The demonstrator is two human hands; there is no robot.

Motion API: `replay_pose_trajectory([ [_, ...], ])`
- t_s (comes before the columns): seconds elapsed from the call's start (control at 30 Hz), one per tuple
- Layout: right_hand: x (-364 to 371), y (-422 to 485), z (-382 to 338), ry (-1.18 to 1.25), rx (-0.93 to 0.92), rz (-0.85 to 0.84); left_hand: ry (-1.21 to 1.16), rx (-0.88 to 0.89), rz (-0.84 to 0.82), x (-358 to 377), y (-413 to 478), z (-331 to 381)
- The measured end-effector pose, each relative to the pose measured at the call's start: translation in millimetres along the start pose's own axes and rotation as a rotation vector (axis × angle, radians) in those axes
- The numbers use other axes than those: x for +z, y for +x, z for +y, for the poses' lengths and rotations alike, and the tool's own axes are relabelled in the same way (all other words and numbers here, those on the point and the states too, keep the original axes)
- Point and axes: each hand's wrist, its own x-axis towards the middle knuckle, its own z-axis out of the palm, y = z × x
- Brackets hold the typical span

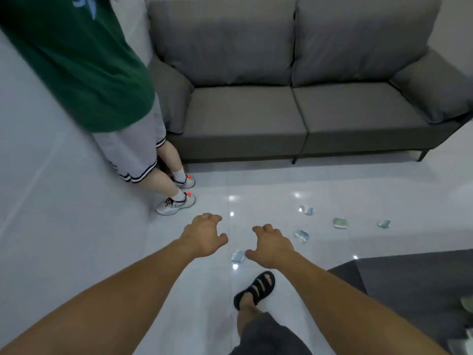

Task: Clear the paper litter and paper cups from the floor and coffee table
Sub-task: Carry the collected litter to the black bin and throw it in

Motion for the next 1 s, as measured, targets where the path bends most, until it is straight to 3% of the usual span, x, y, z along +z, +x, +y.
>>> replay_pose_trajectory([
  [0.23,-17.0,124.9,52.9,0.096,0.111,-0.071,0.037,0.049,-0.129,-1.9,159.9,24.8],
  [0.4,26.6,205.8,86.5,0.232,0.230,-0.092,0.043,0.051,-0.260,46.1,265.8,13.7],
  [0.7,227.9,381.2,116.9,0.348,0.399,-0.187,0.100,0.163,-0.456,237.3,467.0,-54.5],
  [1.0,444.9,528.0,123.5,0.222,0.301,-0.218,0.179,0.222,-0.530,415.1,591.9,-136.8],
])
